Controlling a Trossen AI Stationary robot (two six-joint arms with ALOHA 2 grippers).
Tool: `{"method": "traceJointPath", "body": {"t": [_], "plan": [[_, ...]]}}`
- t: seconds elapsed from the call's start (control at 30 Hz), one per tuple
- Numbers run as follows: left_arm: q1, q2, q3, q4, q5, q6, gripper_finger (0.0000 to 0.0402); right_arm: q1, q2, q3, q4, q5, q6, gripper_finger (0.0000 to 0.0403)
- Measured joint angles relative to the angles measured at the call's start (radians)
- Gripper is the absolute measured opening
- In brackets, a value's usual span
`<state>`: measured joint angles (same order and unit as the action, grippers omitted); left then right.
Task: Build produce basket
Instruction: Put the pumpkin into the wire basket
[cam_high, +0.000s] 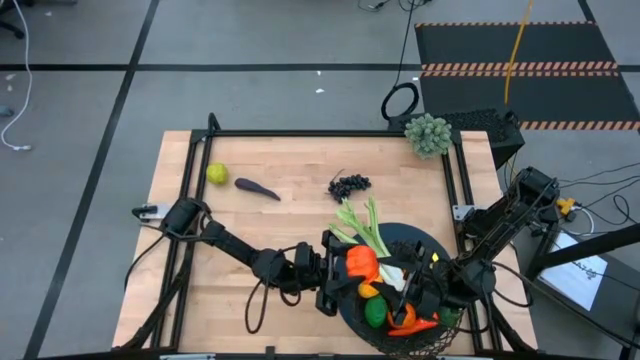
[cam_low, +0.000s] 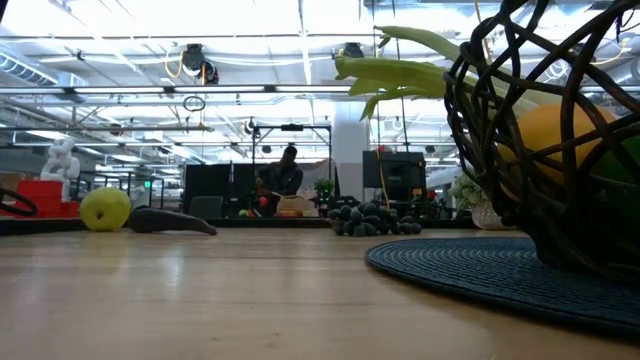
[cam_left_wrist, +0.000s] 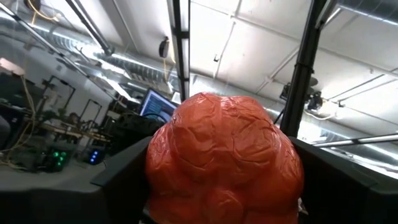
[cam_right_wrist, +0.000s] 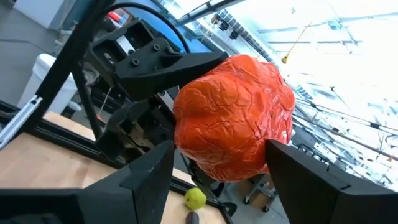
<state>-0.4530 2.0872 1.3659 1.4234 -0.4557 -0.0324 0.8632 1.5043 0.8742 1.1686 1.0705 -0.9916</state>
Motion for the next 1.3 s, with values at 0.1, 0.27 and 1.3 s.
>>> {"method": "traceJointPath", "body": {"t": [0.1, 0.27, 1.3], "plan": [[0.001, -0.001, 0.0, -0.006, -0.006, 0.006, 0.0339, -0.009, 0.0, 0.0, 0.008, 0.001, 0.017, 0.0247], [-0.013, -0.006, 0.0, -0.019, -0.006, 0.082, 0.0336, 0.009, -0.001, 0.0, 0.006, 0.029, -0.036, 0.0247], [0.003, -0.353, 0.0, -1.556, 0.373, -0.238, 0.034, -0.065, -0.033, 0.0, -0.633, -0.401, 0.562, 0.0302]]}}
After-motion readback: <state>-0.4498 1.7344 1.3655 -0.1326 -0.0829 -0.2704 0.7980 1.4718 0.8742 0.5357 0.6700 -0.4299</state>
